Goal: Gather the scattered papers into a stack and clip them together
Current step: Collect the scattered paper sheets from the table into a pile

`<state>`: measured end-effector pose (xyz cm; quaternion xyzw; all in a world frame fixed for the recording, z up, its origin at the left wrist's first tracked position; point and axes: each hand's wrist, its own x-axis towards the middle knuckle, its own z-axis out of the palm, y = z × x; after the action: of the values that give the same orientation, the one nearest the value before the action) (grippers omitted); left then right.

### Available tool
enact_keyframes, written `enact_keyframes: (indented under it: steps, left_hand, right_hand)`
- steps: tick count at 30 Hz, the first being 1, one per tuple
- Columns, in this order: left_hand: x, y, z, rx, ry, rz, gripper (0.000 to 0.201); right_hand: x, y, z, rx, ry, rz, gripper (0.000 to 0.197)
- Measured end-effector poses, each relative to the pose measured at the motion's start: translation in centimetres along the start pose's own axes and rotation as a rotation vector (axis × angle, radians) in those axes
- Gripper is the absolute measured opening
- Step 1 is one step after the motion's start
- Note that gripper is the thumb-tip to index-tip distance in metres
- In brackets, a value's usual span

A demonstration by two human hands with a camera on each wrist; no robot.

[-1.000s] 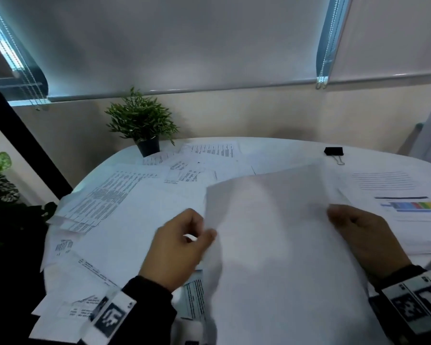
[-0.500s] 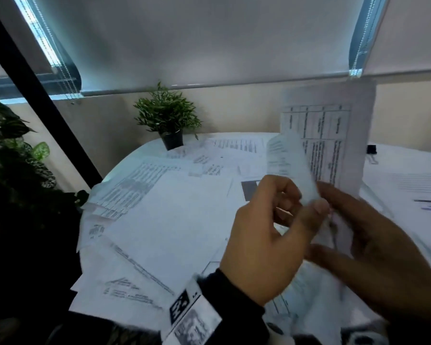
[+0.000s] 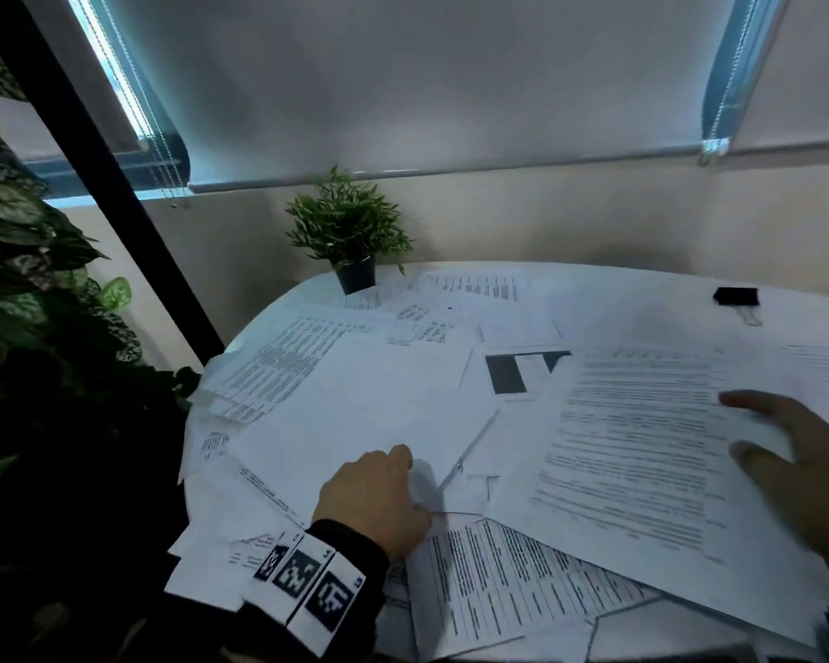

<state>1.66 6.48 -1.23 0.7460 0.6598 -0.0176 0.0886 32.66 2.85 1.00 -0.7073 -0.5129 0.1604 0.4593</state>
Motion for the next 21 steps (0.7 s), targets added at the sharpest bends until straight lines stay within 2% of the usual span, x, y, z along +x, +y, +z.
enact_keyframes:
  steps: [1,2,4,6,8,10,11,12,13,16,17,19,20,21]
  left_hand:
    - [-0.1,0.0,-0.3,0.017,-0.004,-0.001,0.031]
    - [-0.3,0.1,-0.8,0.023,-0.002,0.002,0.025]
    - [-0.7,0.2,-2.0,0.010,0.054,0.003,0.017]
    - [-1.3,0.3,-3.6,-0.134,0.251,0.040,0.012]
    - [-2.3,0.9,-5.7,-0.519,0.516,0.148,0.013]
    - [-3.6,2.2,-7.8,-1.070,0.766,0.260,0.013]
    - [-4.1,2.8,-8.3,-1.285,0.825,0.286,0.013]
    - [-4.3,3.6,-8.2,-1.434,0.813,0.265,0.017]
    - [-4.3,4.3,-7.5,-1.535,0.744,0.191,0.022]
    - [-3.4,6.7,-3.8,-1.638,0.464,-0.113,0.032]
    - [-3.3,7.4,-2.5,-1.639,0.388,-0.207,0.032]
    - [-3.2,8.7,-0.3,-1.584,0.271,-0.323,0.029]
    - [-3.4,9.3,0.4,-1.570,0.220,-0.321,0.032]
    - [-3.5,9.7,0.7,-1.582,0.183,-0.301,0.039]
  right_hand:
    - [-2.7,2.1,-0.8,-0.081,-0.065,-0.008,0.068]
    - [-1.7,1.3,-1.5,-0.038,-0.134,0.122,0.062]
    - [-1.7,1.7,-1.3,-0.017,-0.148,0.167,0.048]
    - [-0.6,2.2,-1.2,0.002,-0.140,0.201,0.042]
    - [-1.8,1.8,-0.9,0.035,-0.214,0.200,0.033]
    - [-1.9,1.7,-0.9,0.039,-0.233,0.200,0.031]
    - [-1.7,1.3,-0.9,0.067,-0.246,0.207,0.032]
    - [-1.7,1.0,-0.9,0.116,-0.255,0.247,0.032]
    - [-1.7,1.0,-0.7,0.179,-0.273,0.271,0.033]
    - [-2.4,-0.4,0.1,0.373,-0.255,0.413,0.018]
    - [-2.6,-0.6,0.4,0.450,-0.273,0.467,0.032]
    - [-2.8,-0.4,0.8,0.501,-0.389,0.548,0.090]
    - [-3.0,-0.4,1.1,0.511,-0.429,0.568,0.106]
    - [-3.1,-0.2,1.3,0.533,-0.462,0.562,0.112]
